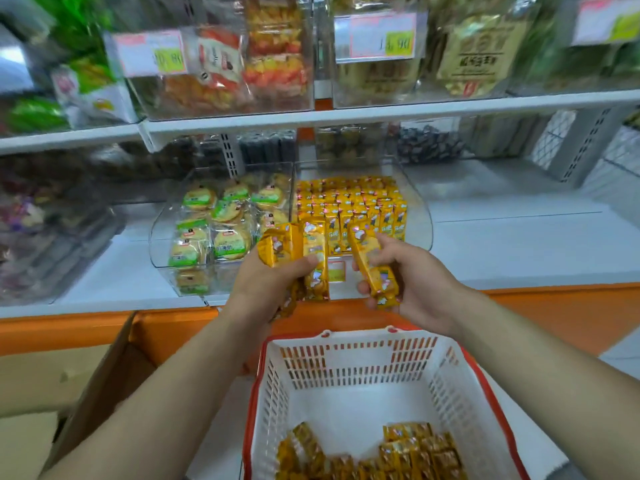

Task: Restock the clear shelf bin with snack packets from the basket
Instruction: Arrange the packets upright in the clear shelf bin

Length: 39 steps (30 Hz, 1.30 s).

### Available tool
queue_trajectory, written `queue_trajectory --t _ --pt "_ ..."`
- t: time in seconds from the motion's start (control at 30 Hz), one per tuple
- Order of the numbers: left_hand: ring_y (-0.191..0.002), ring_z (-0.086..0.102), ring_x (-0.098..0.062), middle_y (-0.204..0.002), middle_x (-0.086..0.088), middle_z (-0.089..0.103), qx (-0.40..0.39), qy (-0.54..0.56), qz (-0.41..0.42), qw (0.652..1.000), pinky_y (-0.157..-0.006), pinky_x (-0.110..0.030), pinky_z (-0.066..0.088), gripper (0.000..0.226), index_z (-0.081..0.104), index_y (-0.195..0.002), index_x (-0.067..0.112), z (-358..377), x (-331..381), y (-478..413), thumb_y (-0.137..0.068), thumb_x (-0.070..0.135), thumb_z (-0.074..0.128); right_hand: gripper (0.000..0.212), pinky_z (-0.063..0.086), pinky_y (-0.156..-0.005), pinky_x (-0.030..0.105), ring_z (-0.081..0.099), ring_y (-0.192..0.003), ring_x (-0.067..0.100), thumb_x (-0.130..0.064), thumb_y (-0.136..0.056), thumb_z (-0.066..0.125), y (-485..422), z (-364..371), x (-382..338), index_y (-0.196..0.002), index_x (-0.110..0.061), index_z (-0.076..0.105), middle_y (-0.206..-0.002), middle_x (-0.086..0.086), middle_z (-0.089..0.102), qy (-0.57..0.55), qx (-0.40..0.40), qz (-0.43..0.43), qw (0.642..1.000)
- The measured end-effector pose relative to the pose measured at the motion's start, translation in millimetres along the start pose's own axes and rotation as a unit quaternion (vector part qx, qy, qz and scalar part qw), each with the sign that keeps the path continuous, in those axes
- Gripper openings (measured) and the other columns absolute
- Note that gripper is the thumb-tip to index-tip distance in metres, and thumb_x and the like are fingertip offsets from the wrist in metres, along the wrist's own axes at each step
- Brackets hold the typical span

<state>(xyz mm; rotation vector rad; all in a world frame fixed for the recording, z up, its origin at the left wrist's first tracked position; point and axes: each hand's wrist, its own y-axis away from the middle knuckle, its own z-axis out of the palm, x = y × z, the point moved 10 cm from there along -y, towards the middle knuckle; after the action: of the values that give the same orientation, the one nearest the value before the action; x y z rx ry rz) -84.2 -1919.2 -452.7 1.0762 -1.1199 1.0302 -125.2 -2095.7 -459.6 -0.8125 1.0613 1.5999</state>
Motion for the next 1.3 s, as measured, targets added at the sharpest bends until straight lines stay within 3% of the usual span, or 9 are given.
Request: queue_trajectory --t 0.1,0.23,0.43,0.53,0.7,0.93,1.1,1.23,1.3 --pt "-0.082 0.079 -0.03 -0.093 -0.009 0.08 0.011 0.004 0.015 1.0 -0.059 -0.034 0.062 0.026 0.07 -0.102 0.017 -13.4 6.6 -10.7 -0.08 0.012 0.083 0.06 0.055 -0.06 0.035 0.07 -0.073 0.023 0.014 -0.087 0.056 -8.8 8.4 -1.4 -0.133 -0.024 0.058 -0.109 0.013 0.065 0.048 -0.016 -0.027 0.998" --pt "-0.086 0.078 -0.029 -0.096 -0.008 0.08 0.029 -0.038 0.03 0.998 -0.074 -0.043 0.064 0.028 0.07 -0.104 0.02 -36.7 9.6 -21.5 -0.08 0.015 0.084 0.047 0.059 -0.064 0.031 0.074 -0.084 0.022 0.001 -0.084 0.073 -21.4 -9.1 -17.5 -0.126 -0.016 0.06 -0.122 0.007 0.067 0.144 0.081 -0.089 0.982" --pt "-0.089 0.078 -0.027 -0.097 -0.005 0.079 0.073 -0.083 0.046 0.993 -0.085 -0.053 0.062 0.037 0.071 -0.111 0.02 -78.0 13.1 -40.3 -0.078 0.022 0.087 0.033 0.054 -0.069 0.031 0.066 -0.08 0.023 -0.019 -0.077 0.084 -65.9 -11.3 -77.6 -0.104 -0.029 0.067 -0.103 -0.011 0.063 0.452 0.177 -0.222 0.846" --pt "-0.09 0.078 -0.025 -0.098 -0.003 0.08 0.071 -0.086 0.049 0.993 -0.085 -0.053 0.062 0.038 0.07 -0.113 0.022 -87.8 10.8 -46.4 -0.079 0.022 0.087 0.043 0.042 -0.07 0.023 0.059 -0.077 0.012 -0.023 -0.075 0.086 -109.9 5.8 -82.5 -0.114 -0.028 0.068 -0.119 -0.005 0.066 0.574 0.152 -0.225 0.773" --pt "-0.085 0.078 -0.021 -0.094 -0.001 0.079 0.075 -0.107 0.065 0.989 -0.077 -0.043 0.064 0.04 0.07 -0.111 0.022 -93.3 9.0 -54.5 -0.076 0.023 0.089 0.047 0.036 -0.077 0.023 0.053 -0.084 0.013 -0.022 -0.072 0.089 -169.5 21.7 -63.7 -0.112 -0.025 0.063 -0.123 0.003 0.065 0.636 0.127 -0.197 0.735" --pt "-0.091 0.077 -0.022 -0.099 -0.002 0.078 0.094 -0.112 0.046 0.988 -0.084 -0.048 0.063 0.049 0.067 -0.115 0.024 -96.3 2.4 -61.4 -0.073 0.033 0.091 0.045 0.044 -0.077 0.03 0.053 -0.092 0.019 -0.026 -0.074 0.086 -199.2 35.2 -45.5 -0.114 -0.023 0.065 -0.113 0.003 0.054 0.715 0.118 -0.2 0.659" --pt "-0.089 0.077 -0.019 -0.098 0.0 0.078 0.087 -0.088 0.046 0.991 -0.082 -0.047 0.064 0.043 0.067 -0.114 0.025 -92.8 6.1 -59.4 -0.076 0.028 0.088 0.042 0.044 -0.072 0.031 0.052 -0.09 0.02 -0.03 -0.078 0.084 -206.2 37.9 -34.6 -0.112 -0.022 0.06 -0.112 0.005 0.058 0.733 0.112 -0.185 0.645" --pt "-0.09 0.077 -0.021 -0.098 0.0 0.078 0.09 -0.08 0.042 0.992 -0.082 -0.049 0.064 0.041 0.068 -0.113 0.026 -90.9 6.1 -57.3 -0.077 0.028 0.088 0.06 0.053 -0.084 0.039 0.058 -0.103 0.02 -0.04 -0.075 0.084 -183.1 32.3 -49.3 -0.125 -0.025 0.056 -0.119 -0.001 0.057 0.715 0.131 -0.182 0.663" --pt "-0.089 0.077 -0.021 -0.097 -0.001 0.079 0.086 -0.077 0.042 0.992 -0.082 -0.048 0.064 0.042 0.068 -0.113 0.025 -87.0 5.2 -56.5 -0.076 0.028 0.089 0.046 0.052 -0.075 0.032 0.06 -0.089 0.013 -0.041 -0.077 0.082 -156.2 32.3 -69.2 -0.116 -0.028 0.06 -0.106 -0.005 0.06 0.681 0.145 -0.222 0.682"
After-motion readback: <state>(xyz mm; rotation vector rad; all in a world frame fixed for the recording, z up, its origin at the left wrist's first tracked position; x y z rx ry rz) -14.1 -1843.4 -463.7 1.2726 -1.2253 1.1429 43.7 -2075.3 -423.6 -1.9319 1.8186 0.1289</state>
